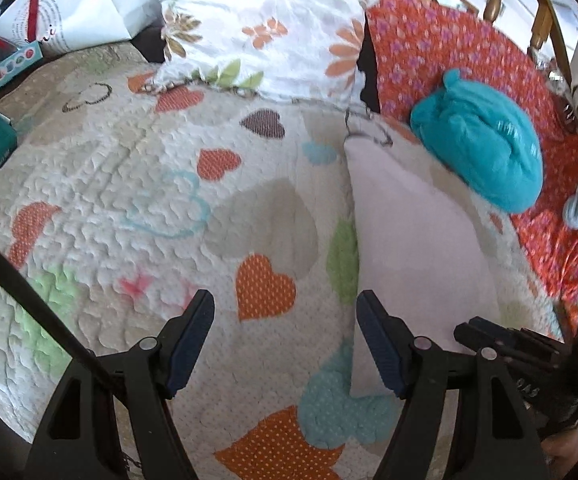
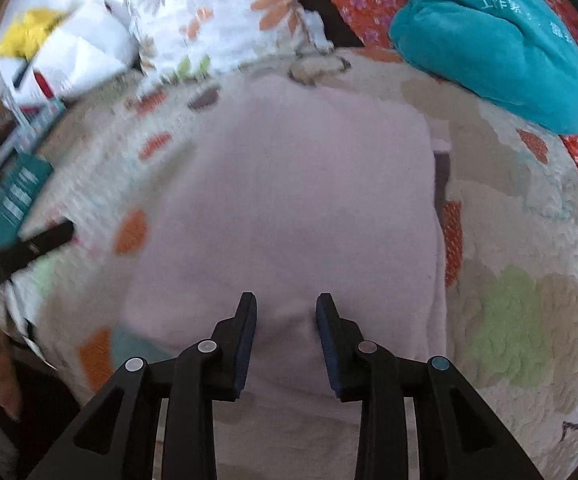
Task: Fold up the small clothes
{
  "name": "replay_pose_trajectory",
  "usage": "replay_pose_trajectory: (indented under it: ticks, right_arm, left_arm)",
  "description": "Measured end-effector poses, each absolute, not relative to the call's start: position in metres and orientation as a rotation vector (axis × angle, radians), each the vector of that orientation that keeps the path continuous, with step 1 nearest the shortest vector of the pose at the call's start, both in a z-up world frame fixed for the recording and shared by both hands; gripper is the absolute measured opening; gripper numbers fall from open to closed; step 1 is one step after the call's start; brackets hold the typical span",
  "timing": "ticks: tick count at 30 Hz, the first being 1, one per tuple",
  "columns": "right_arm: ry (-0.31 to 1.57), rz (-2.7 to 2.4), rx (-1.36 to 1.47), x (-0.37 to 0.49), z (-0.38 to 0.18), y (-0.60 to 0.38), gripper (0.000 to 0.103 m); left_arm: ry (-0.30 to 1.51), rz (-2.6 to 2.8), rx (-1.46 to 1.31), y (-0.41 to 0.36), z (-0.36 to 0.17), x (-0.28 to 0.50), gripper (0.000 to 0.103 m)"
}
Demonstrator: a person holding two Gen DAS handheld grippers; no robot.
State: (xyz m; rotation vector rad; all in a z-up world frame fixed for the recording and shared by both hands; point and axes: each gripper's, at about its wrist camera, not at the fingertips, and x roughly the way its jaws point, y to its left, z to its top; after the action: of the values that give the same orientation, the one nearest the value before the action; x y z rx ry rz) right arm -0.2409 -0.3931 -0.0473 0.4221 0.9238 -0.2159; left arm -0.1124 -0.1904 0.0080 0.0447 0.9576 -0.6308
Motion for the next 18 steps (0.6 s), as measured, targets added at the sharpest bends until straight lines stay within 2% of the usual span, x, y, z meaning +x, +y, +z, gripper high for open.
replay_pose_trajectory:
  ticks: [6,10,14,18]
  right_arm:
    - [0.822,-0.087,0.552,-0.175,-0.018,-0.393,0.034]
    - [0.872,0.015,0.783,-0.144,-0.055,-0.394,0.034]
    - [0.928,0.061,0.826,-0.171,-0.080,-0.377,0.034]
    - [0.972,0.058,0.671,-0.220,-0.074,-0.351,0.034]
  left_arm:
    - [0.872,-0.605,0.046,-0.179,0.024,-0.110,0.078]
    - [0.807,-0.538,0.033,-0.167,0.032,-0.106,0.081]
    - [0.735,-0.511,0.003,-0.154,0.044,-0.107,0.090]
    - [0.619,-0.493,0.027,-0.153,0.059,-0.123,0.095]
